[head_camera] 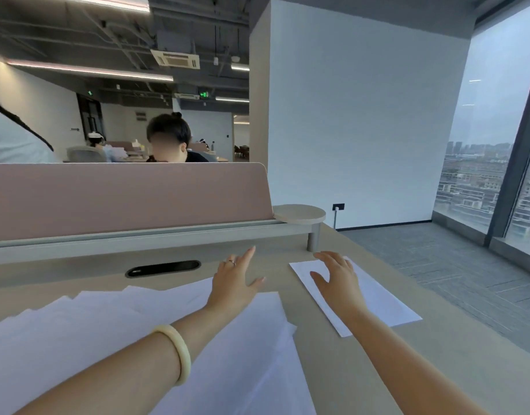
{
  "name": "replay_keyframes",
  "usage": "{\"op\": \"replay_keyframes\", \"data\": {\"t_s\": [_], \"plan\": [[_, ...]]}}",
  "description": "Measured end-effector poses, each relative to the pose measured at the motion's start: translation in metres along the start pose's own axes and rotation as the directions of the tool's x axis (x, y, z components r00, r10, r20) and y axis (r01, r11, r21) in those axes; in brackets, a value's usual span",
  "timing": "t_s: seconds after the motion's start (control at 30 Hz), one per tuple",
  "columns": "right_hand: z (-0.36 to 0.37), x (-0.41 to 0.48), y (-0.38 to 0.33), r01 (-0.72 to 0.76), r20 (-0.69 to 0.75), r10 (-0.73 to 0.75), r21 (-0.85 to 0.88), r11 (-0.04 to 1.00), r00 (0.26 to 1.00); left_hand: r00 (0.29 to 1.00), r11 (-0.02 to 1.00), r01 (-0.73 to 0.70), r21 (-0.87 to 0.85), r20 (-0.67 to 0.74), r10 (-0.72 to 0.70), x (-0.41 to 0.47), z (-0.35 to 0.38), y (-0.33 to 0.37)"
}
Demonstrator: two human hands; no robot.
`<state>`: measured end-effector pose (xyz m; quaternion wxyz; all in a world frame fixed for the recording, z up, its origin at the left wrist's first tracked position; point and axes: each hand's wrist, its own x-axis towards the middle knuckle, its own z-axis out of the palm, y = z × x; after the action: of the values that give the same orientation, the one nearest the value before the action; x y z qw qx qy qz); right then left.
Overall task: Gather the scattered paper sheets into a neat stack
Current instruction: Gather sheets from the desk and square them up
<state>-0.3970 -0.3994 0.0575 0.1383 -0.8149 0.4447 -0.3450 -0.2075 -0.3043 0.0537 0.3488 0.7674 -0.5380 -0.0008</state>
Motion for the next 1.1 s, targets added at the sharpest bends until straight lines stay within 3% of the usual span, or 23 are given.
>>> {"op": "replay_keyframes", "data": {"t_s": [0.17,0.3,0.43,0.57,0.77,0.93,1.1], "plan": [[0.036,-0.032,-0.082,0.106,0.149,-0.128,0.146,0.984,0.981,0.989,0.994,0.107,0.022,-0.103,-0.104,-0.054,-0.087,-0.074],[0.071,-0.061,-0.134,0.107,0.298,-0.176,0.235,0.966,0.938,0.953,0.963,0.268,0.019,-0.154,-0.262,-0.106,-0.151,-0.135],[0.106,-0.081,-0.168,0.080,0.447,-0.182,0.239,0.968,0.876,0.870,0.884,0.468,0.023,-0.188,-0.456,-0.156,-0.195,-0.193],[0.135,-0.090,-0.182,0.016,0.626,-0.089,0.121,0.993,0.775,0.765,0.747,0.641,0.179,-0.066,-0.641,-0.200,-0.217,-0.228],[0.160,-0.095,-0.178,0.022,0.607,0.106,-0.200,0.979,0.787,0.650,0.657,0.676,0.334,0.150,-0.745,-0.240,-0.218,-0.255],[0.167,-0.094,-0.189,0.093,0.642,0.044,-0.179,0.979,0.766,0.676,0.676,0.604,0.422,0.178,-0.715,-0.241,-0.206,-0.253],[0.172,-0.091,-0.199,0.104,0.672,0.027,-0.154,0.983,0.740,0.681,0.701,0.636,0.323,0.192,-0.707,-0.232,-0.205,-0.254]]}}
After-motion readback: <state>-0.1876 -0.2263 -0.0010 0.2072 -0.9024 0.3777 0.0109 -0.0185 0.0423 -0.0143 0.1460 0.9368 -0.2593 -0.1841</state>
